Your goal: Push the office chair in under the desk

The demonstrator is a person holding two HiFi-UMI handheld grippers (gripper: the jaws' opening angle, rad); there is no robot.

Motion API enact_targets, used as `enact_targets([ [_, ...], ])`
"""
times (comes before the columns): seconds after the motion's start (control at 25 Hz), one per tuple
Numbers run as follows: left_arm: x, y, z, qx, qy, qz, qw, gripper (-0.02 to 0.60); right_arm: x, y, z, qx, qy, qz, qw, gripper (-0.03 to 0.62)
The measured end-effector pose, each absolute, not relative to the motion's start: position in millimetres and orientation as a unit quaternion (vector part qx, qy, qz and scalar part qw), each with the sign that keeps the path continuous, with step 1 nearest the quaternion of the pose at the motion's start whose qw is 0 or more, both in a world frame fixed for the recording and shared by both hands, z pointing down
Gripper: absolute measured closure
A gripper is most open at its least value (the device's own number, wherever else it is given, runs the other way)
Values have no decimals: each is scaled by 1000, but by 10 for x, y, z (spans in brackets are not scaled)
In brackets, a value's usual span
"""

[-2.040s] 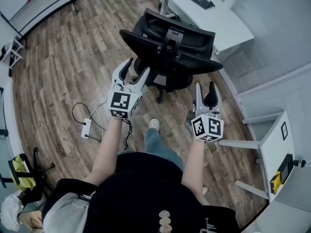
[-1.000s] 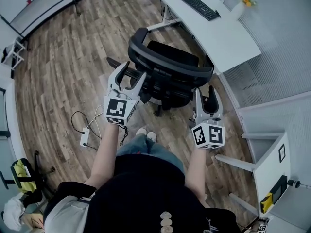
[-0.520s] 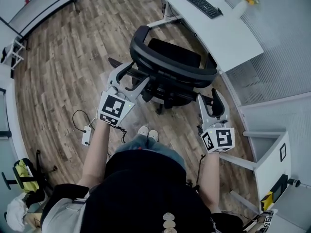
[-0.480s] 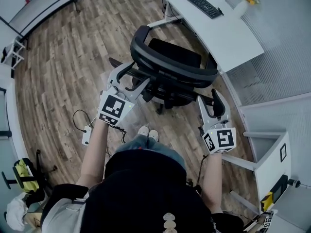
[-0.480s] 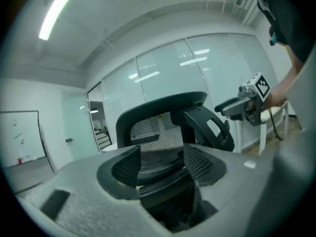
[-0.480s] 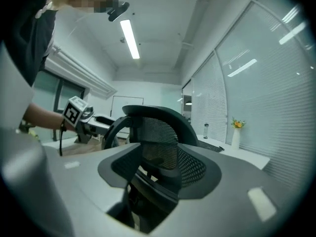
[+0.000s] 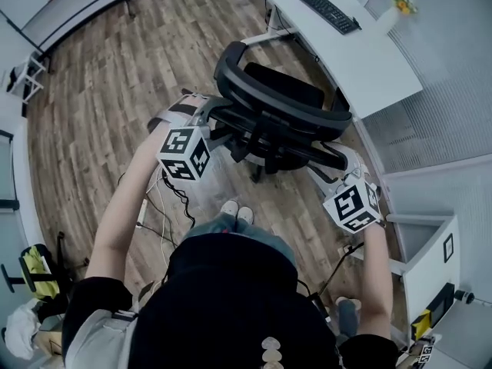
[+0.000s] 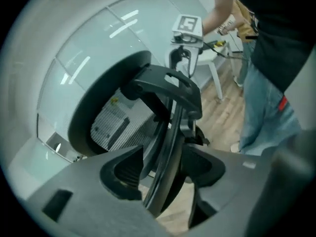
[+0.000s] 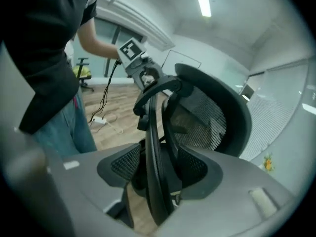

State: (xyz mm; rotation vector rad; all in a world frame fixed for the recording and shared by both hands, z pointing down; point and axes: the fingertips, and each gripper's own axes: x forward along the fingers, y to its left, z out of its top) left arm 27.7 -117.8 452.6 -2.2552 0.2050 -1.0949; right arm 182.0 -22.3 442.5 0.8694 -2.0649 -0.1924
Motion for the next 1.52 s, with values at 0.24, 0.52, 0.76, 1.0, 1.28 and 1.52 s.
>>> enact_targets([
  [0.24,215,-1261,4828,-789,20,-498,358,368,1845,-276,4795,262,-789,-92,549,360],
  [0.52,224,-1333,5009,-740,-4,-536,407,424,1800,-364,5094,215,-760,-95,606,370],
  [0.76,220,-1328,5038,-733,-9,-546,405,428,1749,-452,5225,214,-752,-113,613,420],
  [1.0,226,-1347,5049,-735,-11,-552,394,437,1745,-513,5247,227,-750,-121,609,479],
  [1.28,266,-1463,5046,-734,-22,-561,383,443,1776,-610,5233,233,-750,-120,607,491],
  [1.52,266,-1755,5078,-729,-23,-567,382,442,1768,-855,5254,244,-745,-119,609,493],
])
